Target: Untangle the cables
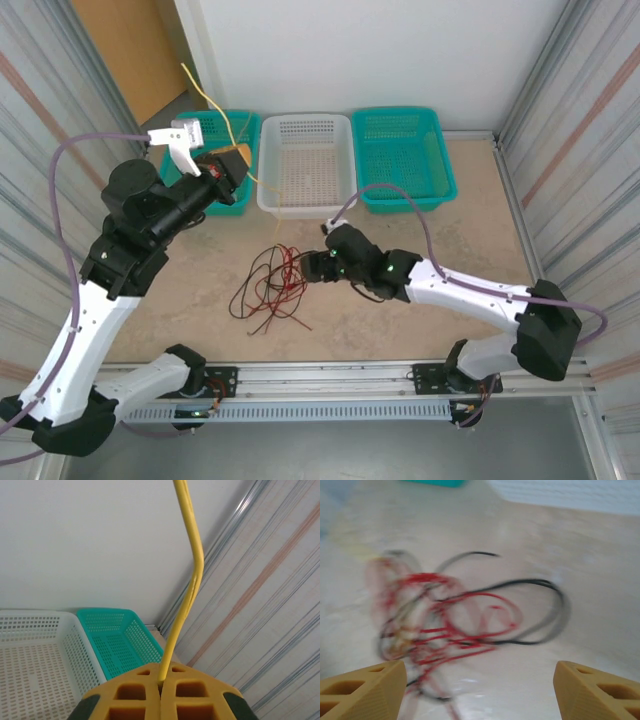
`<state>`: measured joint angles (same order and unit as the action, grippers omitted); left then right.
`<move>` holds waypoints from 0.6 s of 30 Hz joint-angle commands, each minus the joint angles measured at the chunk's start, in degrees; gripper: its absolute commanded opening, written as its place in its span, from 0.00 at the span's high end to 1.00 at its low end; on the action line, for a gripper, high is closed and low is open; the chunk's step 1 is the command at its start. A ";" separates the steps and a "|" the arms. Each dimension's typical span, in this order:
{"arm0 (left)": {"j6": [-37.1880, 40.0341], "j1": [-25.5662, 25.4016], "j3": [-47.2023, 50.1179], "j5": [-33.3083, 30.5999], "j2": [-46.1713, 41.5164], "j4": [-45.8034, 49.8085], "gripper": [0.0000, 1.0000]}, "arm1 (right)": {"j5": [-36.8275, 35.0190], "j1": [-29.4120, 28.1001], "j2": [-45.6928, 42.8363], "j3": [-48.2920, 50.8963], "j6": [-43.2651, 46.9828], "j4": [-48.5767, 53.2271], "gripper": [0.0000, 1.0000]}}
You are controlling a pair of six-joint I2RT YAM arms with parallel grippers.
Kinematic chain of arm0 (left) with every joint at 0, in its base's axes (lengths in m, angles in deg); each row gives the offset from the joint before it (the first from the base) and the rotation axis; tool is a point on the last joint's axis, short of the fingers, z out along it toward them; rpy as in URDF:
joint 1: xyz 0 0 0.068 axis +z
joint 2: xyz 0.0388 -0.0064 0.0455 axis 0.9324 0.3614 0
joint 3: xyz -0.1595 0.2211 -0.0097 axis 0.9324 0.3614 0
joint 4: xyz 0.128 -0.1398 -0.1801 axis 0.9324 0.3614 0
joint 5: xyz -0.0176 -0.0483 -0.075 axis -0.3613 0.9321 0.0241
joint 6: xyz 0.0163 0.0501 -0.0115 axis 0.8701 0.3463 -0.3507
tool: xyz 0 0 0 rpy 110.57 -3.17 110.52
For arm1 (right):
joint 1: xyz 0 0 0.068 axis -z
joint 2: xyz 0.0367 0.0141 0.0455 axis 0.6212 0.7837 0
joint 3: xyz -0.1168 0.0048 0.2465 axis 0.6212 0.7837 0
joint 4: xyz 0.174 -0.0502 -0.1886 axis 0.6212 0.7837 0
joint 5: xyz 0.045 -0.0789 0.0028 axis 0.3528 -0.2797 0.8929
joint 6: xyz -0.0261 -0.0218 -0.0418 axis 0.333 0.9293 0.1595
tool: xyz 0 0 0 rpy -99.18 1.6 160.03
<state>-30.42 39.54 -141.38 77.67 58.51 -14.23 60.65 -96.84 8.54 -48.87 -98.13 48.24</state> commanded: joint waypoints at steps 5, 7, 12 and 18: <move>-2.65 -0.16 -2.15 4.39 2.62 -3.55 1.00 | -5.16 -1.14 7.47 -5.30 2.56 -1.44 0.24; -2.89 -0.17 -3.06 5.06 3.01 -3.26 1.00 | -7.50 0.43 9.80 -7.41 0.62 0.14 0.25; -1.39 -0.17 -5.65 4.85 3.53 -1.65 1.00 | -8.47 4.58 15.10 -10.35 -2.66 3.72 0.37; 1.75 0.01 -10.62 2.03 4.55 1.78 1.00 | -6.69 6.64 17.38 -4.93 -5.80 2.40 0.67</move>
<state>-31.06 39.54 -148.55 81.03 63.10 -13.00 53.88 -90.78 24.65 -56.30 -101.61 49.49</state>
